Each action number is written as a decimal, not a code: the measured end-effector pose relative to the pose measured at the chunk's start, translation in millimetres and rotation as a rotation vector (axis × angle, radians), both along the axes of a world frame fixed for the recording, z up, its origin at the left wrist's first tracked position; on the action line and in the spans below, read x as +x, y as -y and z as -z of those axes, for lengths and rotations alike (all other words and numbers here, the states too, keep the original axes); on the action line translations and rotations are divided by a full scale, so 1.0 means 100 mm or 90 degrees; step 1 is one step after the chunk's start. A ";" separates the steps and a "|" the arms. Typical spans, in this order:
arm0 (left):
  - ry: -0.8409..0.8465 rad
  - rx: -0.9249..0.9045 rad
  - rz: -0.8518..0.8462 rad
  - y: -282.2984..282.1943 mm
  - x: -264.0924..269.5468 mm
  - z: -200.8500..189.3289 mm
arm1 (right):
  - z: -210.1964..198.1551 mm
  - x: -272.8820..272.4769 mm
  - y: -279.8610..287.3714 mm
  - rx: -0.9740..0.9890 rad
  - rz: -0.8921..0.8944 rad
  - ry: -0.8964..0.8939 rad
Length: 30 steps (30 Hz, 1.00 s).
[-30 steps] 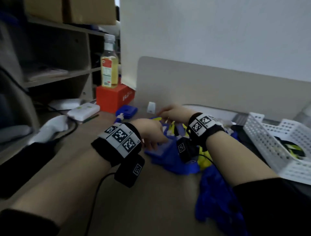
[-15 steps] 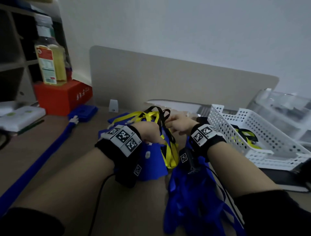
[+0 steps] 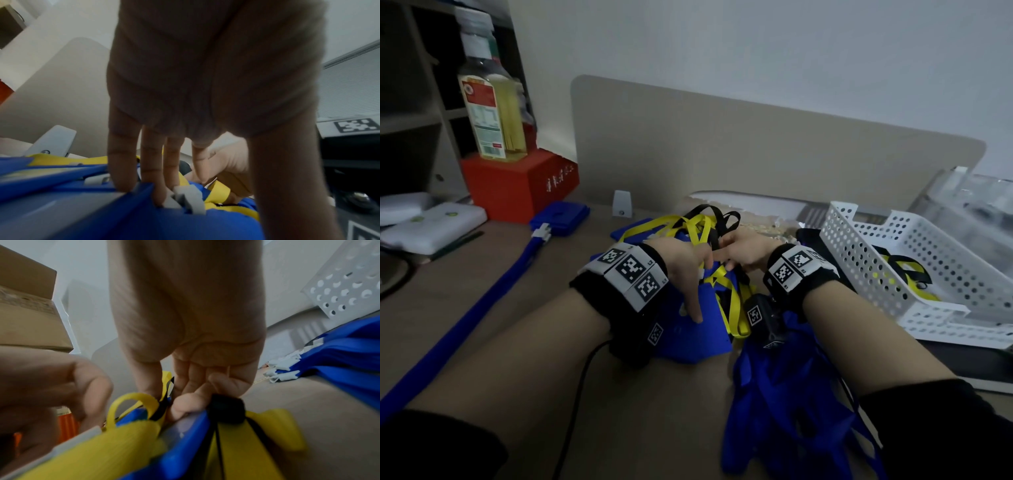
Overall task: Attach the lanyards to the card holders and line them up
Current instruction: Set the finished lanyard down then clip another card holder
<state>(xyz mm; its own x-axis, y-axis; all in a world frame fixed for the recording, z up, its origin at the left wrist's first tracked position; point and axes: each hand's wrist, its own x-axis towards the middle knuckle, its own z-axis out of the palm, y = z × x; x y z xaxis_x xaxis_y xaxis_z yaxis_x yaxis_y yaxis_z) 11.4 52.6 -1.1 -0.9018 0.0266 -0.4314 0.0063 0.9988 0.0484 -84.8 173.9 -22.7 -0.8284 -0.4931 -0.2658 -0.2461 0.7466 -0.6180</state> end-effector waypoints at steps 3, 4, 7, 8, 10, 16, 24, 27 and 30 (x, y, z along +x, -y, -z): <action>-0.001 0.018 0.003 0.00 0.04 -0.01 | 0.00 0.02 0.02 0.018 0.001 -0.012; 0.003 0.020 0.012 0.00 0.05 -0.01 | 0.00 0.03 0.02 0.022 0.002 -0.017; 0.006 0.030 0.023 0.00 0.08 0.00 | 0.00 0.04 0.03 0.037 0.011 -0.022; 0.002 0.030 0.023 0.00 0.08 0.01 | 0.01 0.05 0.02 0.038 0.014 -0.021; -0.004 0.020 0.032 -0.01 0.10 0.01 | 0.01 0.05 0.02 0.040 0.020 -0.020; 0.021 -0.021 0.058 -0.01 0.10 0.03 | -0.01 0.10 0.03 0.060 0.017 -0.031; -0.029 -0.030 0.073 0.15 0.07 0.07 | -0.01 0.16 0.00 0.013 0.037 -0.014; -0.064 0.055 0.085 0.18 0.07 0.03 | -0.01 0.16 -0.02 -0.010 0.033 -0.005; -0.093 0.236 0.062 0.18 0.08 0.06 | -0.04 0.18 -0.05 -0.027 0.019 -0.030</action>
